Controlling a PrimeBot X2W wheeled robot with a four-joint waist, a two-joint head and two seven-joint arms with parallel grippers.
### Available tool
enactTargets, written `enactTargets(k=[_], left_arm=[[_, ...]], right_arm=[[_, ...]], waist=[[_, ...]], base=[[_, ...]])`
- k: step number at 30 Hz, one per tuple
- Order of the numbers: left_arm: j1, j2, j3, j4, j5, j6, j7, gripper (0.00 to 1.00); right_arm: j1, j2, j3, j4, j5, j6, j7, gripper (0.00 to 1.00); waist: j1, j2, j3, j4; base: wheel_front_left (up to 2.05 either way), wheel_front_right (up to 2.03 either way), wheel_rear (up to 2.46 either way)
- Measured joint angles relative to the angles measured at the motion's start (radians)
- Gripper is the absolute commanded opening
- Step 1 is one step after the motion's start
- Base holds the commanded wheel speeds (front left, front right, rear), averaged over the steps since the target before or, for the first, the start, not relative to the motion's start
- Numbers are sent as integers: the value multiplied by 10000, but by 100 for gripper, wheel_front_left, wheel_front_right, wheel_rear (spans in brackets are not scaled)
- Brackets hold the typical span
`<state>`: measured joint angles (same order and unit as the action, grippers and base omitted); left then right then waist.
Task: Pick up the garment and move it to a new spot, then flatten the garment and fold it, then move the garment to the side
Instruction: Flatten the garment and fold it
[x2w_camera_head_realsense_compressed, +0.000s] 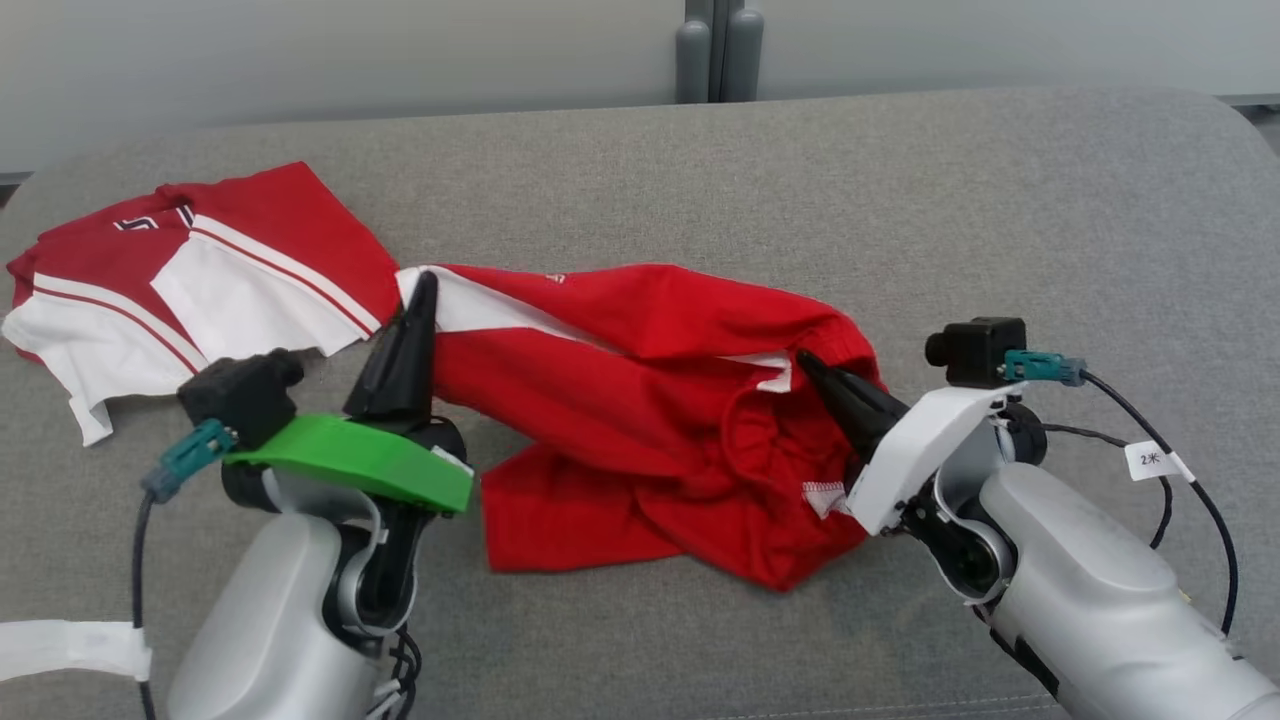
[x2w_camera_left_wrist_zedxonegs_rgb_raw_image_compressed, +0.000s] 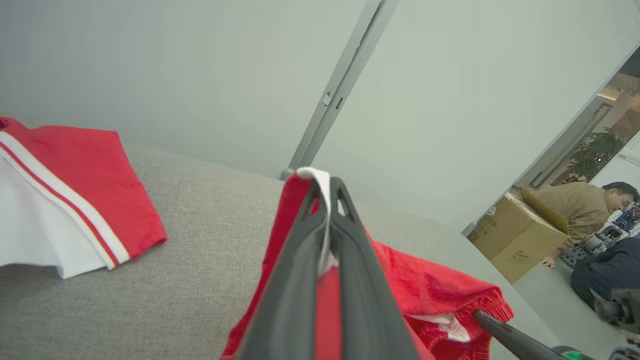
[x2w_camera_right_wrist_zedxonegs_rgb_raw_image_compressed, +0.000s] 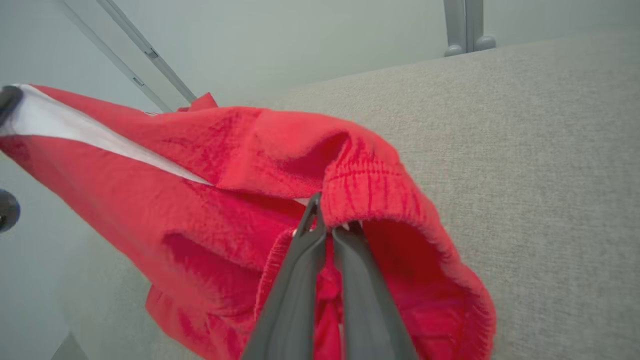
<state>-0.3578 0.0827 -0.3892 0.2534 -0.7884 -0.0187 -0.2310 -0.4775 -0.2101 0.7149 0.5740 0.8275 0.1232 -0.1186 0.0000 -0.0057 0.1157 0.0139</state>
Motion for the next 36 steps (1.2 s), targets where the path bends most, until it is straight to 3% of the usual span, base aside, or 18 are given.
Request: enactTargets(k=[3, 8, 11, 18, 23, 24, 26, 27, 28, 36], left_arm=[[168, 295, 441, -596, 2, 27, -90, 0], [537, 610, 970, -1555, 12, 240, -121, 0], [807, 660, 1041, -2000, 10, 378, -121, 0], [1708, 589, 548, -1944, -109, 541, 249, 0], [2093, 242, -128, -1546, -322, 539, 779, 0], [2127, 245, -180, -1446, -336, 539, 821, 0], [2149, 268, -209, -1300, -345, 543, 895, 0], [2147, 268, -205, -1294, -345, 545, 894, 0], [2141, 268, -198, -1283, -345, 546, 894, 0], [1707, 303, 301, -1120, -238, 719, 698, 0]], right_arm=[[57, -554, 397, -1093, 497, 0, 280, 0], [187, -2019, 313, -2458, 1645, 0, 842, 0], [412, -2583, 318, -3010, 2422, 0, 1528, 0], [884, -3091, 709, -3104, 3795, 0, 3118, 0], [982, -3266, 794, -2500, 3969, -2, 3545, 1], [969, -3254, 777, -2420, 3965, 0, 3544, 18], [904, -3196, 757, -2284, 3910, 0, 3542, 42], [830, -3160, 754, -2213, 3814, 0, 3507, 94], [716, -3106, 744, -2153, 3749, 0, 3450, 100], [250, -2853, 591, -2153, 3241, 0, 2305, 100]], waist=[[0, 0, -199, -12], [0, 0, -502, -97], [0, 0, -617, -142], [0, 0, -610, -137], [0, 0, -469, 12], [0, 0, -434, 49], [0, 0, -355, 117], [0, 0, -311, 143], [0, 0, -265, 166], [0, 0, 17, 25]], base=[[0, 0, 0], [0, 0, 0], [0, 0, 0], [0, 0, 0], [0, 0, 0], [0, 0, 0], [0, 0, 0], [0, 0, 0], [0, 0, 0], [0, 0, 0]])
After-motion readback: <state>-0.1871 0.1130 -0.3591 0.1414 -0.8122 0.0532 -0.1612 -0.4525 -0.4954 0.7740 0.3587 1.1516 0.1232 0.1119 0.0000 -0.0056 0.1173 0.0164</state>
